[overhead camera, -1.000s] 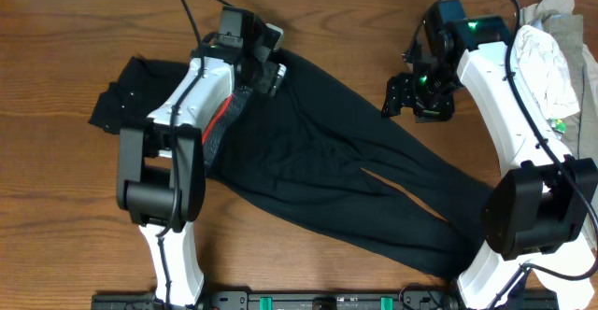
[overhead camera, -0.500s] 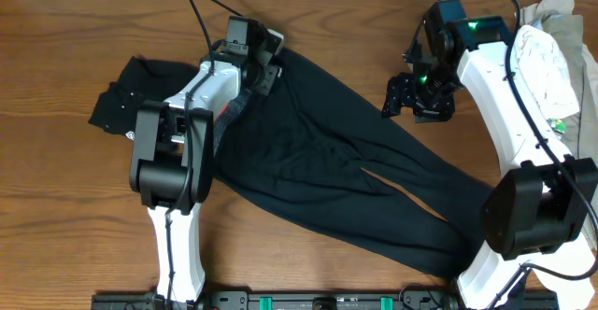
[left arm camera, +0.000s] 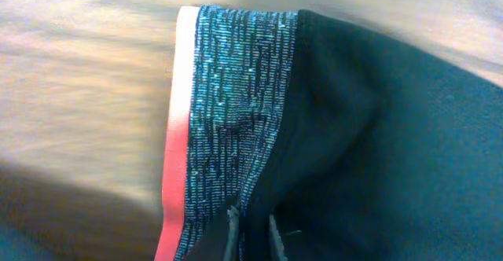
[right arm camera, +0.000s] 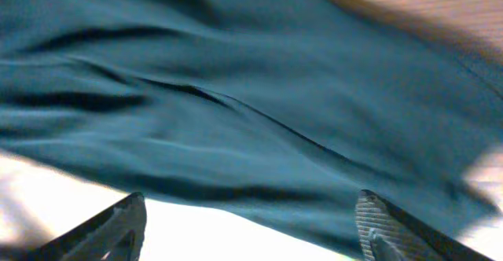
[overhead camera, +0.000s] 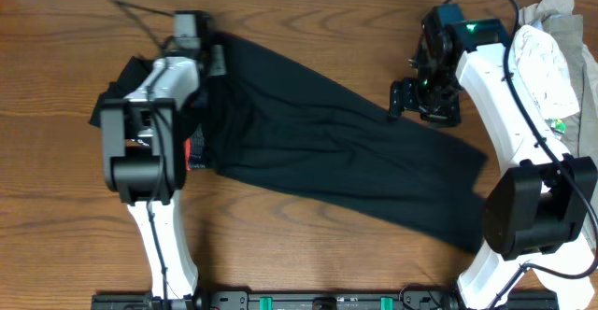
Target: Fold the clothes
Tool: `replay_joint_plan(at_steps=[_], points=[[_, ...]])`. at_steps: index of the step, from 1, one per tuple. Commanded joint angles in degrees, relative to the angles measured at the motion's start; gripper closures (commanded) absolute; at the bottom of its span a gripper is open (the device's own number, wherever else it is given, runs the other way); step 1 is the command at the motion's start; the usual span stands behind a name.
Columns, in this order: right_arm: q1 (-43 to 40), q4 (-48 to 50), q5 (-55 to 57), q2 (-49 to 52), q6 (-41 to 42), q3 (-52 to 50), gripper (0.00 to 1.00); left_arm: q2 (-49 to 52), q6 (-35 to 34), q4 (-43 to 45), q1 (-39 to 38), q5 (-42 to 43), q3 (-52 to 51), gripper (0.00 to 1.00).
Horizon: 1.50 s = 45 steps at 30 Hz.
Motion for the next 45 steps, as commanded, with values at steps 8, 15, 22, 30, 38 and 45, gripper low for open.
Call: replay_joint_plan(at_steps=[8, 15, 22, 30, 38, 45], points=[[-3.39, 15.08, 10.32, -0.59, -0.31, -13.88, 0.27, 3.78, -1.92, -2.91, 1.75, -1.46, -1.09, 0.61], [-4.50, 30.93, 9.73, -0.55, 3.72, -24.15, 0.85, -1.42, -1.92, -3.80, 1.38, -1.27, -1.07, 0.51], [-5.16, 46.10, 8.92, 0.07, 8.74, -32.37, 0.96, -14.01, -1.90, -9.05, 1.38, -1.27, -1.07, 0.49], [-10.29, 57.79, 8.63, 7.98, 9.42, -32.06, 0.95, -30.08, -1.90, -20.09, 0.90, -1.25, -1.07, 0.48], [-17.92, 57.29, 0.87, 17.16, 4.07, -16.90, 0.95, -39.82, -0.85, -28.85, -2.75, -1.27, -1.07, 0.44], [-19.91, 48.09, 0.31, 17.59, -1.84, -1.22, 0.89, -40.02, -0.85, -36.28, -4.96, -1.31, -1.09, 0.28]])
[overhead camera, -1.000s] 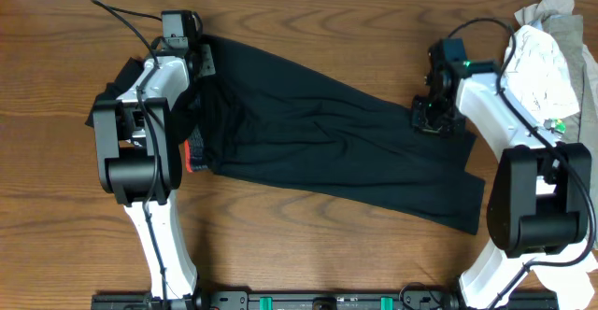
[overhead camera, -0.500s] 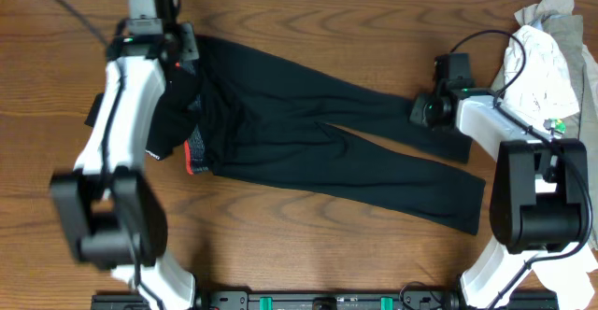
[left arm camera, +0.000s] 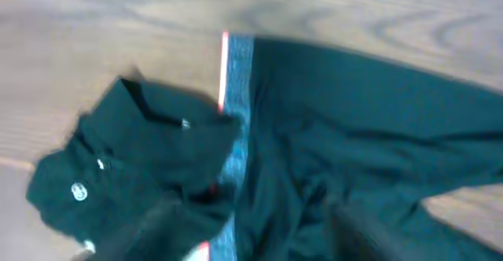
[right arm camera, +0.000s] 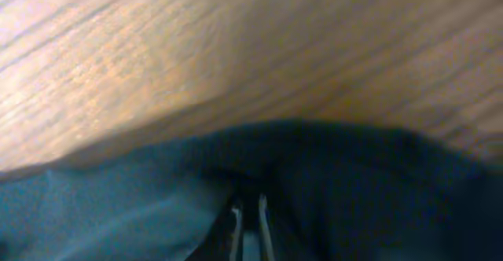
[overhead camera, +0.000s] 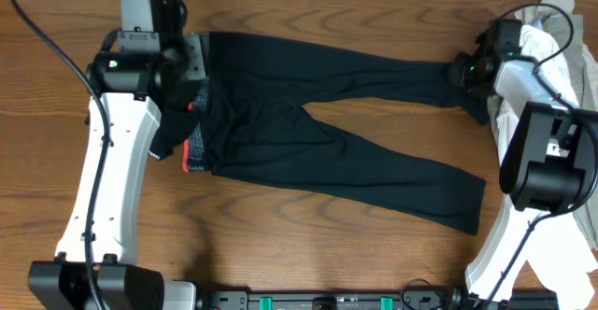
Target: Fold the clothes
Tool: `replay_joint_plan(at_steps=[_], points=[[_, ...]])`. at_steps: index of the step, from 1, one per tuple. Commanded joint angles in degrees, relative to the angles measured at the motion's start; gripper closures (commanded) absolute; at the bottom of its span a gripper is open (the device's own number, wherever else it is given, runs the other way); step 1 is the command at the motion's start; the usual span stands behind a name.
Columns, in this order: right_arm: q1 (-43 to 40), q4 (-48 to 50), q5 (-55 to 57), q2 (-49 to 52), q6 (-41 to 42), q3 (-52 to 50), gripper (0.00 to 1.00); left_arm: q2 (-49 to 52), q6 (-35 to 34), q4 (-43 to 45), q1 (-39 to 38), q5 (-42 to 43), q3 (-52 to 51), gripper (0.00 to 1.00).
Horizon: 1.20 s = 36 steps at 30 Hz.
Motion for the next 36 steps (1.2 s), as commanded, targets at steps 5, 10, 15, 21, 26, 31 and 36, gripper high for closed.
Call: replay_joint_plan(at_steps=[5, 10, 15, 21, 26, 31, 36], points=[[-2.58, -17.20, -4.61, 0.55, -6.47, 17.59, 0.44, 0.00, 0.09, -5.77, -0.37, -0.68, 0.26, 0.19], [-3.02, -32.76, -11.41, 0.33, -9.73, 26.23, 0.35, 0.02, 0.04, -11.72, -0.39, -0.85, -0.07, 0.15], [-2.23, -43.04, -12.22, 0.33, -13.46, 27.71, 0.37, 0.13, -0.09, -16.09, -0.37, -0.83, -3.54, 0.13], [-1.29, -50.62, -15.85, -1.05, -18.97, 27.67, 0.38, 0.13, -3.04, -15.91, -0.37, -0.83, -12.98, 0.13], [-0.50, -55.34, -16.83, -6.67, -20.39, 27.67, 0.36, 0.13, -3.26, -13.53, -0.26, -1.25, -18.95, 0.13], [2.21, -56.59, -14.14, -14.75, -19.74, 27.65, 0.33, 0.13, -5.84, -6.54, 2.19, -6.95, -21.88, 0.13], [7.65, -58.90, -6.29, -20.09, -12.87, 27.65, 0.48, 1.29, -5.73, 1.53, 6.45, -6.05, -22.01, 0.40]])
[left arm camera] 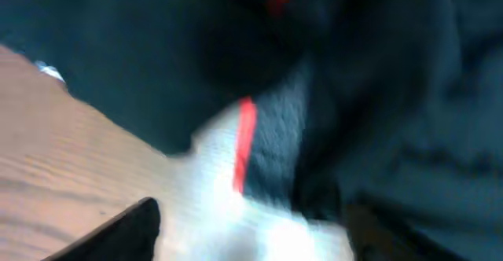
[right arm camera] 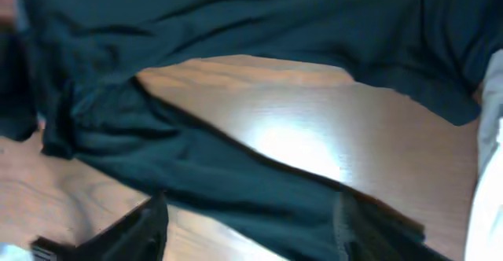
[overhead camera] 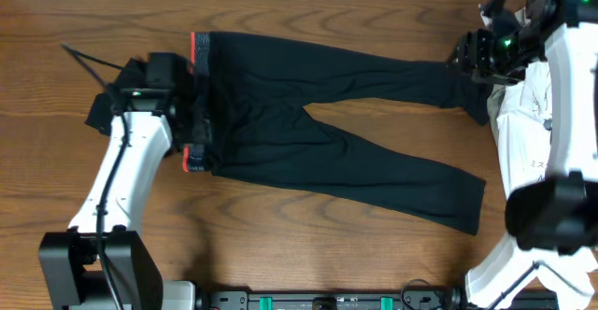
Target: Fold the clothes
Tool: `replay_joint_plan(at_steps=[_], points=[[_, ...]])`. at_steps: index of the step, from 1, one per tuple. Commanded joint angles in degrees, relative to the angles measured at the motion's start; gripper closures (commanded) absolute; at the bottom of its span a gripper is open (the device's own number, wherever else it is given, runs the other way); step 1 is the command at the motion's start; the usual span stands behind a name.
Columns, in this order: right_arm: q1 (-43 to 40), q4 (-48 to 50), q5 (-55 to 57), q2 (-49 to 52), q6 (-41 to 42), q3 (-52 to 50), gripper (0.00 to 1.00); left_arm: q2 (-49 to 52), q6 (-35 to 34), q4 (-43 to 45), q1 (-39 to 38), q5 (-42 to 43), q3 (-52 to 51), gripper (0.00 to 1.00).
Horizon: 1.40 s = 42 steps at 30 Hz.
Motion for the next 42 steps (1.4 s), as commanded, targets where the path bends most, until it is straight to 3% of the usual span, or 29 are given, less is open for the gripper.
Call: replay_joint_plan(at_steps=[1, 3, 6, 10, 16, 22, 28, 34, 42], points=[[4.46, -2.27, 8.57, -2.25, 6.80, 0.46, 0.60, 1.51, -0.57, 1.75, 2.60, 0.22, -0.02, 0.45], [6.97, -4.24, 12.57, -2.32, 9.20, 0.37, 0.76, 2.54, 0.90, 1.42, 3.23, 5.70, -0.02, 0.52], [9.94, -5.14, 13.14, -2.32, 11.21, -2.49, 0.77, 4.02, 2.08, -0.68, 2.99, 10.12, -0.02, 0.55], [11.74, -4.83, 13.11, -2.32, 13.35, -10.47, 0.66, 5.46, 2.38, -2.75, 2.62, 10.10, -0.39, 0.42], [11.67, -2.19, 10.82, -2.32, 14.47, -25.22, 0.45, 6.69, 2.34, -3.72, 2.64, 10.10, -0.57, 0.32], [11.69, 2.97, 6.80, -2.32, 15.82, -39.43, 0.39, 6.69, 2.34, -3.67, 2.64, 10.12, -0.55, 0.23], [11.67, 9.62, 6.58, -2.34, 23.30, -50.38, 0.31, 6.69, 2.34, -3.52, 2.64, 10.10, -0.55, 0.17], [11.34, 18.23, 5.75, -2.34, 31.12, -60.52, 0.31, 6.69, 2.34, -3.45, 2.64, 10.10, -0.55, 0.14], [8.61, 20.55, 8.20, -2.34, 32.30, -64.52, 0.41, 6.69, 2.12, -2.97, 2.64, 10.12, -0.55, 0.13]])
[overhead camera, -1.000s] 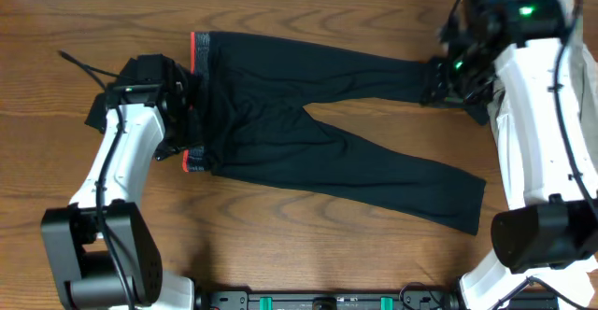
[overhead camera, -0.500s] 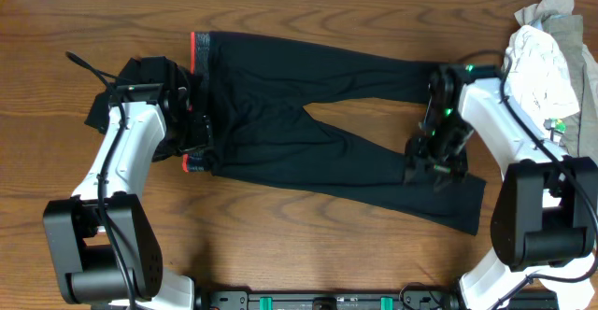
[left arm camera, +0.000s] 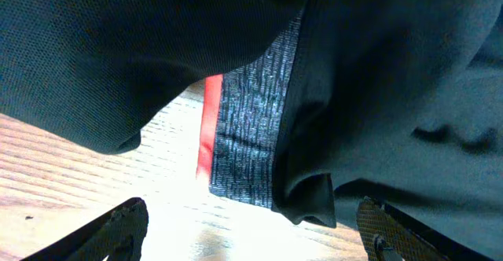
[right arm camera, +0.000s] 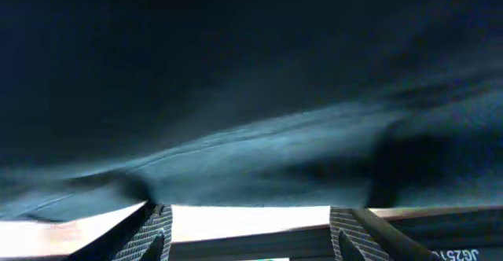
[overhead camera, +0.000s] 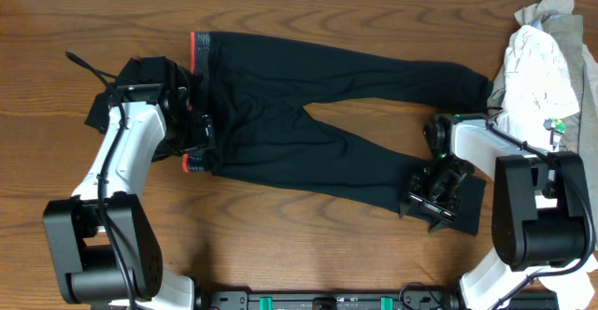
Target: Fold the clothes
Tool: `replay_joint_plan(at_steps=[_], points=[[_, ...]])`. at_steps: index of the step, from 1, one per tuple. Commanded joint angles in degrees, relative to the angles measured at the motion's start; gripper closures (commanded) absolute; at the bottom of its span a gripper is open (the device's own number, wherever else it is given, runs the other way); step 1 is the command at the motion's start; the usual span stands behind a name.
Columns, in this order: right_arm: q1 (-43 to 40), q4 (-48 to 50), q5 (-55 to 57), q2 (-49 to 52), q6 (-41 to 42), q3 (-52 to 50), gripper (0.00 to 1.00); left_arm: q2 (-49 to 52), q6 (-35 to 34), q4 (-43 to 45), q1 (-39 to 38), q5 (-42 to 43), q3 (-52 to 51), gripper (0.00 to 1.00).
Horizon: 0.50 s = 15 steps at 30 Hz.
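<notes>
Black leggings [overhead camera: 327, 114] lie spread on the wooden table [overhead camera: 280, 245], waistband to the left, two legs fanning out to the right. The grey waistband [left arm camera: 247, 127] has a red edge. My left gripper [overhead camera: 198, 134] stands open at the waistband's near corner; in the left wrist view the left gripper [left arm camera: 251, 233] has nothing between its fingers. My right gripper [overhead camera: 432, 196] is open, low over the near leg close to its cuff [overhead camera: 469, 215]. Dark fabric [right arm camera: 251, 96] fills the right wrist view above the right gripper [right arm camera: 251, 233].
A second black garment [overhead camera: 131, 77] lies bunched under my left arm, just left of the waistband. A heap of white and grey clothes [overhead camera: 547, 53] sits at the far right edge. A thin dark cable [overhead camera: 79, 60] lies at the left.
My right gripper has gone from the far leg's cuff at the upper right down to the near leg's cuff. The left gripper has shifted slightly toward the waistband's near corner. Both remain open.
The leggings first lay slanted with both legs together, my left gripper shut on the waistband and the right open over the legs. Then the legs lay fanned apart, the right gripper shut on the far cuff. Both grippers then stood open, and now sit at the near edge.
</notes>
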Motion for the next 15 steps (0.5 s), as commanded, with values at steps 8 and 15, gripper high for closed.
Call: replay_joint_plan(at_steps=[8, 15], points=[[-9.01, 0.61, 8.63, -0.11, 2.23, -0.28, 0.43, 0.33, -0.11, 0.28, 0.00, 0.22, -0.37, 0.13], [-16.57, 3.17, 7.15, -7.06, -7.41, -0.26, 0.40, 0.33, -0.11, 0.24, 0.00, 0.22, -0.37, 0.12]])
